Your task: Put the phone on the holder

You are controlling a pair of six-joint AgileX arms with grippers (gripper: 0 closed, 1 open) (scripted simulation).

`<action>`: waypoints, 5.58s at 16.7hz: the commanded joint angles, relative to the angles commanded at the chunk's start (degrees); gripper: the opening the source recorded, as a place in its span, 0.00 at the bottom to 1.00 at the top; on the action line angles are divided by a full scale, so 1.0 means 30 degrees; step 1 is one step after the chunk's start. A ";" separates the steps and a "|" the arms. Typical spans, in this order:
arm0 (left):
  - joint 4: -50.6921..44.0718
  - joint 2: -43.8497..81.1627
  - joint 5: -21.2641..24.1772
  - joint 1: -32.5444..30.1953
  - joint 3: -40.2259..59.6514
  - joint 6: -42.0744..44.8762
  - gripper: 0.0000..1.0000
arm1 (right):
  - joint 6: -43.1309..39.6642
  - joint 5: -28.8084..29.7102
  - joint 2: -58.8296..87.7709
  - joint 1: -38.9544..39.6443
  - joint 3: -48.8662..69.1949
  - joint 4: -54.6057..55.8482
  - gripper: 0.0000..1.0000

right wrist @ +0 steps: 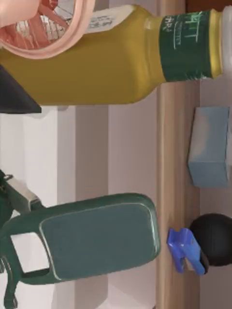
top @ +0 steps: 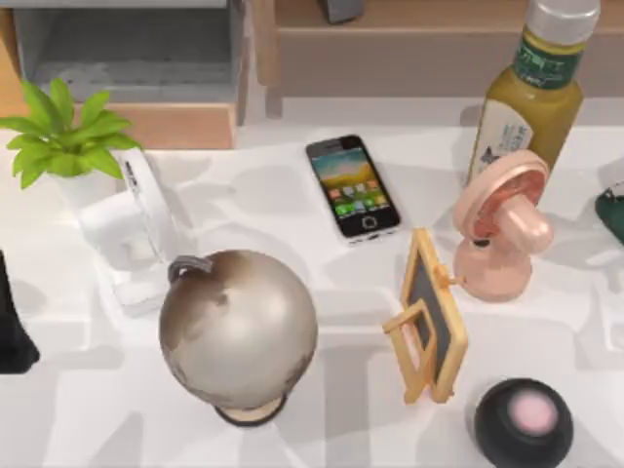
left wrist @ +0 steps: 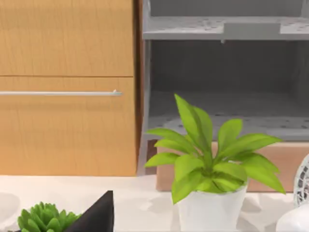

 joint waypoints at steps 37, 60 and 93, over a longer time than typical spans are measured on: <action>0.0000 0.0000 0.0000 0.0000 0.0000 0.0000 1.00 | 0.4880 0.1012 5.0272 1.0273 4.8546 -2.4177 1.00; 0.0000 0.0000 0.0000 0.0000 0.0000 0.0000 1.00 | 0.4771 0.1024 5.2694 1.0154 4.7344 -2.0548 0.62; 0.0000 0.0000 0.0000 0.0000 0.0000 0.0000 1.00 | 0.4318 0.0443 5.0191 1.0555 4.7871 -2.1991 0.00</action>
